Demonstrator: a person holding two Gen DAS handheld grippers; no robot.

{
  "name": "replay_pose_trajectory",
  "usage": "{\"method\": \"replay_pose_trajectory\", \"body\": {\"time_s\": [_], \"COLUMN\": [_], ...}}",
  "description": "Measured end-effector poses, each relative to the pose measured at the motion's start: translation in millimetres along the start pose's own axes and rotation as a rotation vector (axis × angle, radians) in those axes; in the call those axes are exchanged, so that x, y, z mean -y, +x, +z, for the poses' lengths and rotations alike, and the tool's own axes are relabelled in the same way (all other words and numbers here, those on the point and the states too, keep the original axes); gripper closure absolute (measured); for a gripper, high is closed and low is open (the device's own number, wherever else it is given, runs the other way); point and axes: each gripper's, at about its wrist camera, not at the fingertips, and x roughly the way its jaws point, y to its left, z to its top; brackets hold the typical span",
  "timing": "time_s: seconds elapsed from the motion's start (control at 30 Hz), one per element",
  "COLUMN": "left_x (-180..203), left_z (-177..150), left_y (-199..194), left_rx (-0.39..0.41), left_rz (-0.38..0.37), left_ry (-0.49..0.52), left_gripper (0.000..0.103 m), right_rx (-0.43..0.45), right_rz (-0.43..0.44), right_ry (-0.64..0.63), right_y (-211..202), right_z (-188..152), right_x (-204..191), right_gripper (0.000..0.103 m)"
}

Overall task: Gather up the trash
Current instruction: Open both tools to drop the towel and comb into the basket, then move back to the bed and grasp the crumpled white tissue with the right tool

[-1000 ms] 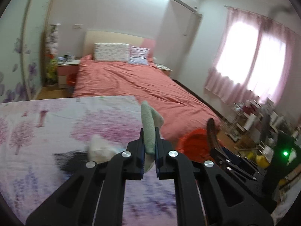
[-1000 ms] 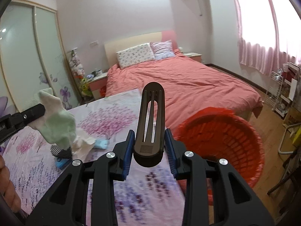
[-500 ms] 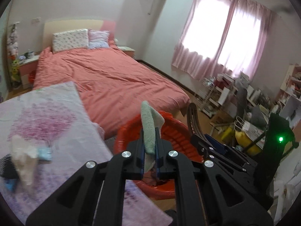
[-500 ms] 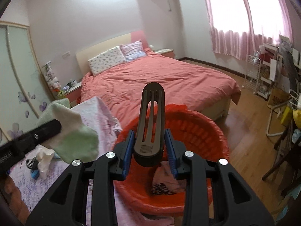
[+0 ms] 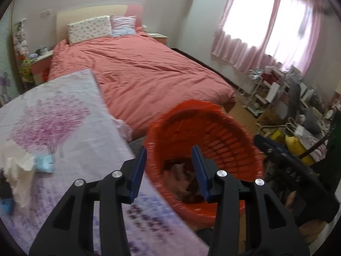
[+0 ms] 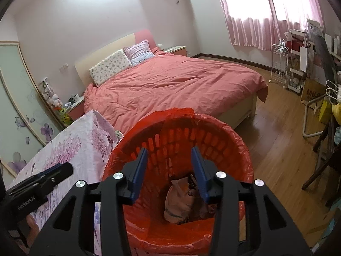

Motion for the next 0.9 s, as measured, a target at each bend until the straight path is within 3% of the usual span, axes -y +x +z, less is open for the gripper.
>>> {"method": "replay_pose_trajectory", "body": {"time_s": [0.3,0.73,0.9], "left_x": [-59,-206,-253], "left_z": [-24,-73,-96], "left_y": [-57,-136,-159], "left_rx": [0.071,0.118,0.120], "left_rz": [0.164,0.448,0.511], "left_ry": [-0.006,-0.211,-0.304], "left_gripper": [0.045,0.037,0.035], "right_rx": [0.003,-0.091,-0.131], "right_rz": [0.029,0.194,0.273], "right_ry": [-0.088,-0.290,-0.369], "right_y": [-9,-7,-2], "right_z": [-1,-46,-66], "right_x": [-38,-162,-211], "right_gripper": [0.060,0.060,0.060]}}
